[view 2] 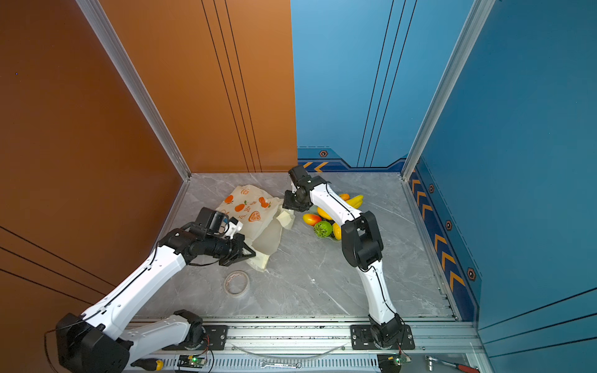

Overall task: Place the fruits into the plastic bag
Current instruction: Open the plastic bag at the top-center of the table, then pick up the fruit from the plate.

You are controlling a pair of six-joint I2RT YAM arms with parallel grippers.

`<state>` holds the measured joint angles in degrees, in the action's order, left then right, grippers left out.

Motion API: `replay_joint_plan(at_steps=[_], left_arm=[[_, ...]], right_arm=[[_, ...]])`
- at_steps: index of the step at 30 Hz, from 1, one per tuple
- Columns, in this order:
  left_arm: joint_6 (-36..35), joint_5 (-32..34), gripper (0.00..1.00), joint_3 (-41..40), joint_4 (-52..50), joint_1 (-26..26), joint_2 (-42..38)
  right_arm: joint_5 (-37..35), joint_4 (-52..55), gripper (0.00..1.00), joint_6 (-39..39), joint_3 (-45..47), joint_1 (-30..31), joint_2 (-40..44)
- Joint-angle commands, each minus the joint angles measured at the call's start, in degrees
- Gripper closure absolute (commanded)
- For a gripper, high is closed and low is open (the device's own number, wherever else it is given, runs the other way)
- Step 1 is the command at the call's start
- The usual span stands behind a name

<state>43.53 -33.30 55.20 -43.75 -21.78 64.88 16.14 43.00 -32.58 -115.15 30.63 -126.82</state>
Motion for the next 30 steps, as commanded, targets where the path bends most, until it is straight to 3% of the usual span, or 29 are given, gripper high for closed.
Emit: replay_joint_plan(at_steps=[1, 7, 16, 22, 30], left_arm=[[1.3, -1.1, 1.00, 0.4, 2.2, -0.3, 0.3], [1.1, -2.7, 1.00, 1.7, 2.6, -0.2, 1.9], [0.3, -4.8, 1.00, 3.0, 2.6, 0.0, 3.6], [-0.1, -5.6, 1.00, 3.4, 2.6, 0.0, 4.9], [-0.6, -6.4, 1.00, 6.8, 2.6, -0.1, 6.9]], right_arm=[[-2.6, 1.8, 0.52, 1.7, 0.5, -0.3, 6.3], [-6.2, 9.6, 0.33, 3.7, -1.4, -1.6, 12.1], [-11.7, 20.9, 0.32, 7.3, 2.0, -4.6, 22.3], [-21.5, 25.1, 0.17, 15.5, 14.2, -7.9, 31.6], [-23.8, 26.7, 0.17, 20.6, 18.7, -5.4, 30.7]])
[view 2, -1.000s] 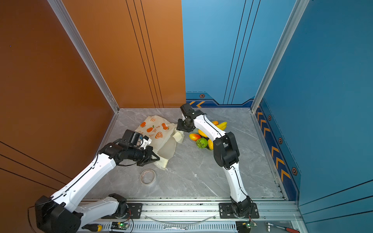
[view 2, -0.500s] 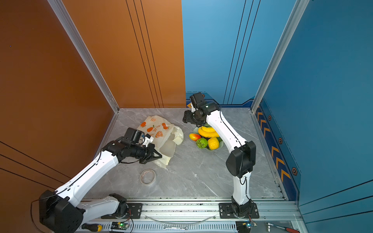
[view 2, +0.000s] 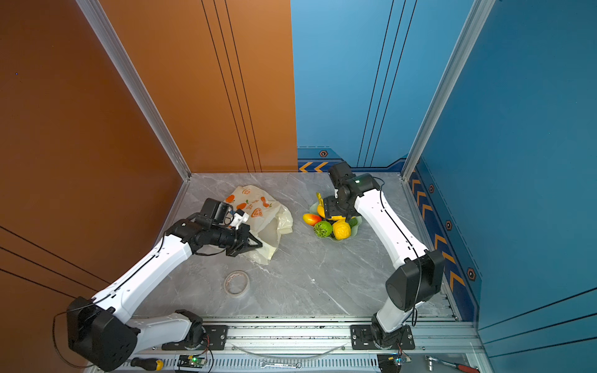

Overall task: Place the fruits into the plastic bag
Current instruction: Pick up the fruit from the plate.

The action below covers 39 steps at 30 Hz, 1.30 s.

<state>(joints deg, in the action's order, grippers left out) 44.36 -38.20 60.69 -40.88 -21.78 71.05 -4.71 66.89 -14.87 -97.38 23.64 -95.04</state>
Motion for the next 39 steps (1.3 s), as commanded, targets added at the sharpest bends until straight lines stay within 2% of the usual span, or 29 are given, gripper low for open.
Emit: replay_joint_plan(at_steps=[1, 8, 11, 14, 19, 28, 39], left_arm=[[-1.5, -1.5, 1.00, 1.3, -0.2, -0.1, 0.8], [-1.7, -1.3, 1.00, 1.2, -0.2, 0.0, 0.9], [-1.6, -1.2, 1.00, 1.1, -0.2, 0.0, 0.7], [-1.6, -1.0, 1.00, 0.9, -0.2, 0.1, 0.3], [-1.5, -0.7, 1.00, 0.7, -0.2, 0.0, 0.3], [-1.6, -0.9, 1.00, 1.0, -0.2, 0.0, 0.9], [-1.9, -1.3, 1.00, 0.8, -0.2, 0.3, 0.7]], right_arm=[[-3.4, 3.3, 0.17, 2.1, 1.1, 2.0, -1.4], [-3.6, 2.0, 0.16, -4.6, 6.5, 0.8, -0.9], [-0.9, -1.4, 0.15, -3.9, 10.4, -2.1, 0.1], [2.1, -5.2, 0.10, -1.8, 14.7, -3.7, 1.0], [4.5, -11.6, 0.09, 0.0, 20.3, -6.1, 1.2], [4.7, -16.0, 0.09, 1.6, 19.1, -7.8, -0.9], [6.7, -19.3, 0.15, 1.7, 16.5, -9.0, -5.9]])
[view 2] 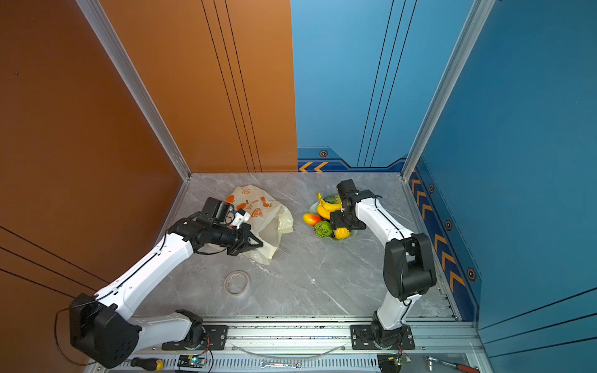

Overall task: Place the fruits into the plastic bag
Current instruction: Pick up the fruit from the plate.

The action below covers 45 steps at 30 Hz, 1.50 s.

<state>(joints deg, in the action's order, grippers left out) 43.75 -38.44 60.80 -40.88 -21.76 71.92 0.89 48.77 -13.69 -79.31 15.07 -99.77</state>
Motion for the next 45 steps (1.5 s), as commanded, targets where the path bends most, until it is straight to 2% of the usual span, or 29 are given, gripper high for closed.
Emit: replay_joint_plan(at_steps=[1, 9, 14, 17, 21, 33, 37, 42, 45], left_arm=[[-1.3, -1.1, 1.00, 0.6, -0.3, 0.4, -0.3], [-1.3, -1.6, 1.00, 0.6, -0.6, 1.3, -1.1], [-1.5, -1.8, 1.00, 0.3, -1.0, 1.6, -1.4], [-1.5, -1.9, 1.00, 0.1, -1.0, 1.7, -1.6], [-1.5, -1.9, 1.00, 0.1, -1.0, 1.7, -1.7], [-1.5, -2.2, 1.00, -0.4, -1.0, 1.7, -2.3], [-1.5, -2.3, 1.00, -0.4, -1.0, 1.7, -2.4], [-1.6, -2.6, 1.00, -0.2, -1.0, 1.7, -2.4], [-1.6, -2.6, 1.00, 0.0, -1.0, 1.6, -2.3]], right_arm=[[1.2, -1.2, 0.16, 0.4, -1.6, -0.5, -1.4], [2.9, -3.3, 0.21, -0.5, 1.1, -1.3, -1.4], [3.3, -4.0, 0.32, -1.1, 2.7, -1.3, -0.6], [3.4, -4.2, 0.33, -1.3, 3.4, -1.2, -0.1], [3.1, -4.2, 0.39, -1.5, 3.6, -1.1, 1.3], [5.2, -2.3, 0.40, -3.9, -0.6, -1.3, 6.7], [7.8, -0.8, 0.40, -5.7, -2.9, -1.5, 8.7], [13.7, -2.1, 0.40, -11.3, -4.0, 0.0, 10.5], [15.8, -4.9, 0.40, -15.3, -3.6, 3.7, 10.8]])
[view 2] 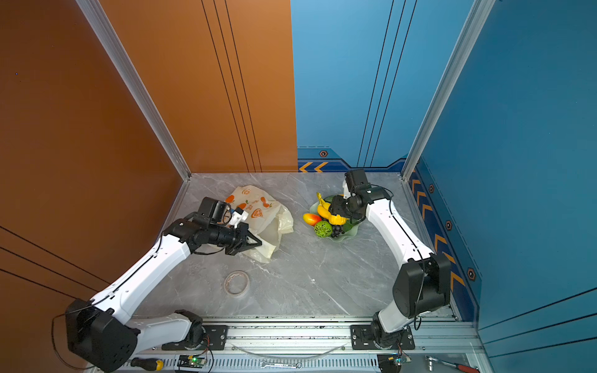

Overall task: Place the fruits into the plastic bag
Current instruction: Pick up the fruit from the plate, then place the fruit in the plastic bag.

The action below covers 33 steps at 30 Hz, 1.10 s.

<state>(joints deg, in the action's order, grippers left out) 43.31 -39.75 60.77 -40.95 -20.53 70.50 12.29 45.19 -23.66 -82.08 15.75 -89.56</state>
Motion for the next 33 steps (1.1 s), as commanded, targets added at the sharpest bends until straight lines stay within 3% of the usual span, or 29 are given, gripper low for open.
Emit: replay_joint_plan(at_steps=[1, 8, 15, 33], left_arm=[[-1.1, -1.3, 1.00, 0.0, -1.0, 0.3, -0.9], [-0.8, -0.9, 1.00, -0.6, -1.0, 0.0, -1.9], [-0.2, -0.2, 1.00, -1.1, -0.8, -0.5, -2.6], [3.7, 0.1, 1.00, 0.2, 3.0, -2.9, -1.3]], right_arm=[[5.0, -2.2, 0.40, -6.6, -0.7, 4.5, 0.5], [7.7, -10.9, 0.40, -14.6, 0.1, 15.1, -4.2], [9.3, -21.8, 0.41, -21.2, -0.5, 21.8, -12.6], [8.9, -48.2, 0.41, -38.4, -1.9, 26.0, -26.7]])
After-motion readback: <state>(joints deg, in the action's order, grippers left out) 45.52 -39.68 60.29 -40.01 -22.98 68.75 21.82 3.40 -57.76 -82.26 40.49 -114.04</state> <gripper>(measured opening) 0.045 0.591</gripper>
